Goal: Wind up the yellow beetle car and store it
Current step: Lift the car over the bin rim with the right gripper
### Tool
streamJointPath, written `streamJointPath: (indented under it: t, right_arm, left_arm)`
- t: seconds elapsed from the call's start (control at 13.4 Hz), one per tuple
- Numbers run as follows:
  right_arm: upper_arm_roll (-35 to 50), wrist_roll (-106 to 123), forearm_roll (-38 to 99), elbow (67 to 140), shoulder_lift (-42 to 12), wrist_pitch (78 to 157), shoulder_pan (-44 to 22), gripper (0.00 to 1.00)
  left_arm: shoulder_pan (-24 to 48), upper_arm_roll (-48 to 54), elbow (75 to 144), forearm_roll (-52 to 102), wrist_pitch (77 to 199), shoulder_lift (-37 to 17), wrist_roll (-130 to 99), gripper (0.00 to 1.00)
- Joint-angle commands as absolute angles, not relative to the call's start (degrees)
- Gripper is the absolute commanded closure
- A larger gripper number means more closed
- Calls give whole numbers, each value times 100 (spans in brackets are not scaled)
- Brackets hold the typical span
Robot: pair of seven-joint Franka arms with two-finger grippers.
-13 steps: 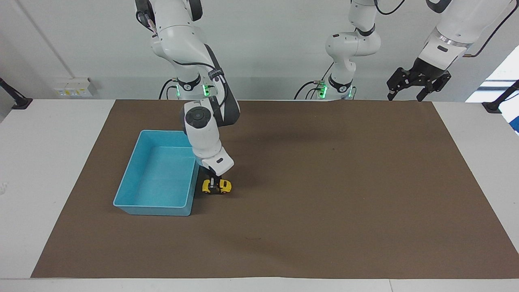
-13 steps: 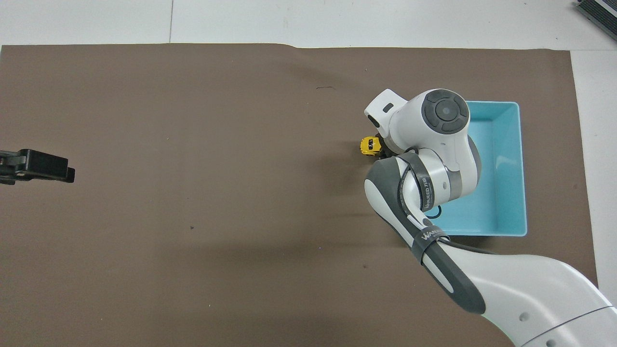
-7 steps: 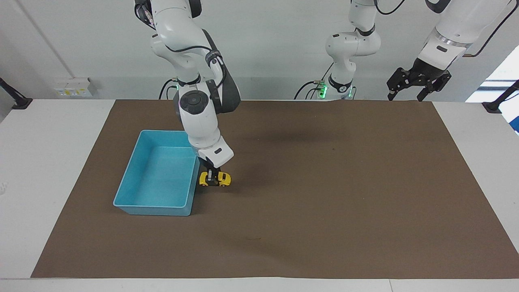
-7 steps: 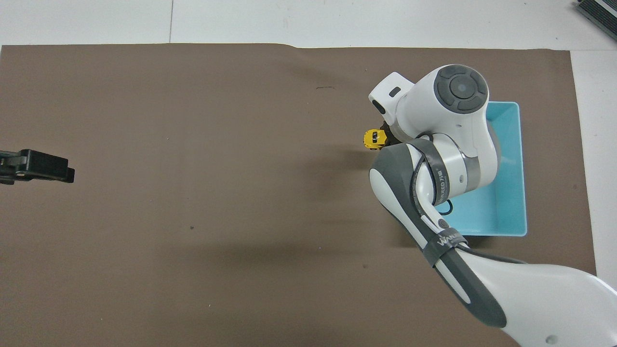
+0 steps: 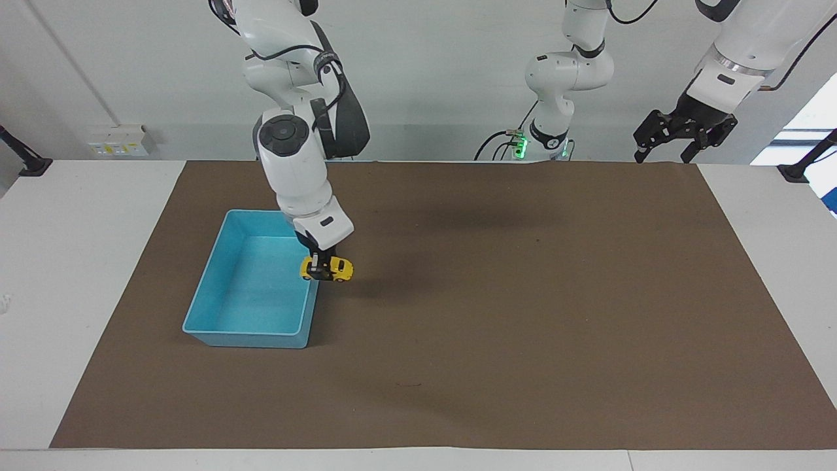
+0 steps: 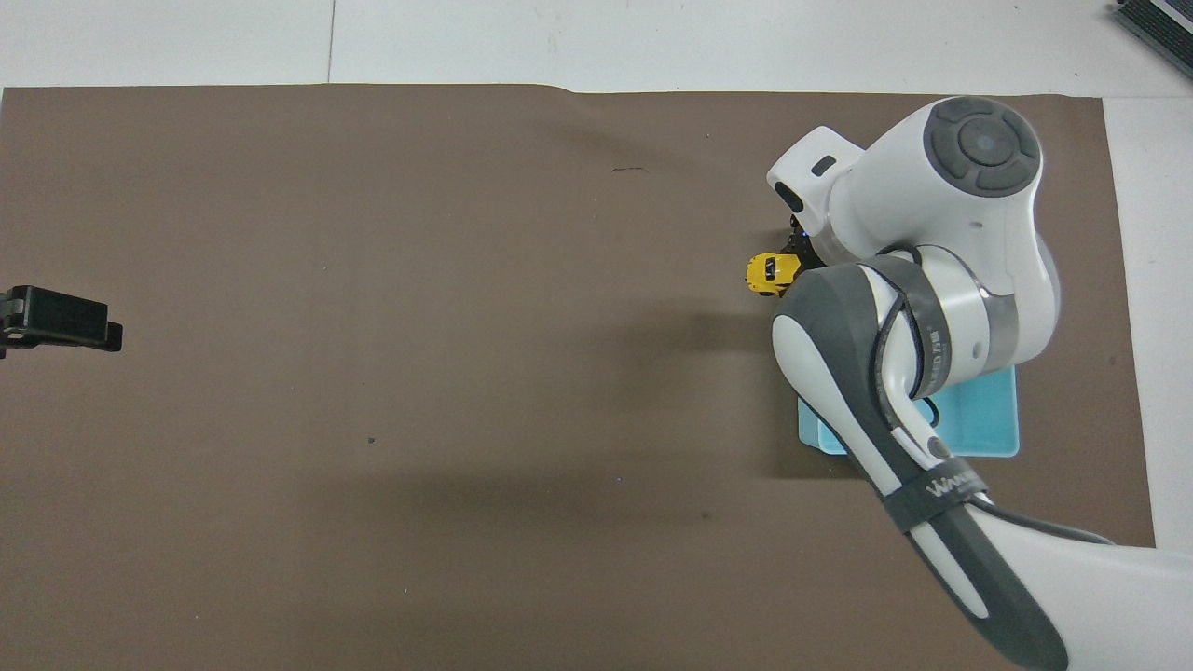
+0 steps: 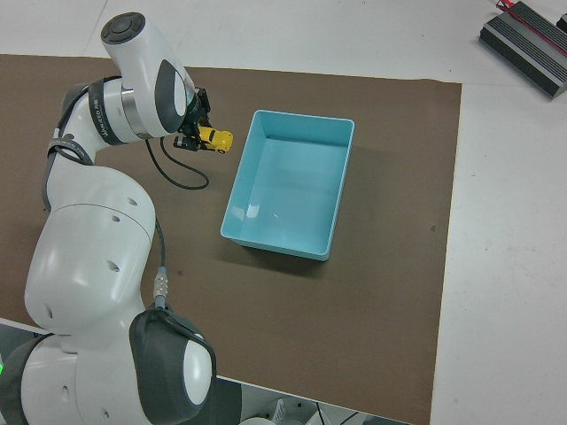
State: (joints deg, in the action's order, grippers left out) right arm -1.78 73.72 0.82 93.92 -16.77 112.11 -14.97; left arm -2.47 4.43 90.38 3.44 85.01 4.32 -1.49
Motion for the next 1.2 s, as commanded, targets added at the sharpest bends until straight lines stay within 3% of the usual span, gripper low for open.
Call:
streamJointPath:
  t: [0.0,0.52,0.75,1.12]
  right_arm:
    - [-141,7865,97,9790,-1416,11171,-1126,94]
    - [-150,8261,9,10976,-818,11381,-467,94]
    - [-149,8498,-17,11600,-554,12013,-360,94]
    - [-150,9017,-166,11934,-589,12769,-220,94]
  left_arm:
    - [-308,483,9062,281,8438,475,-114,0]
    - [-299,483,9062,281,8438,475,-114,0]
    - [-299,483,9062,281,8438,475,-114,0]
    - [-308,475,9062,281,8438,475,-114,0]
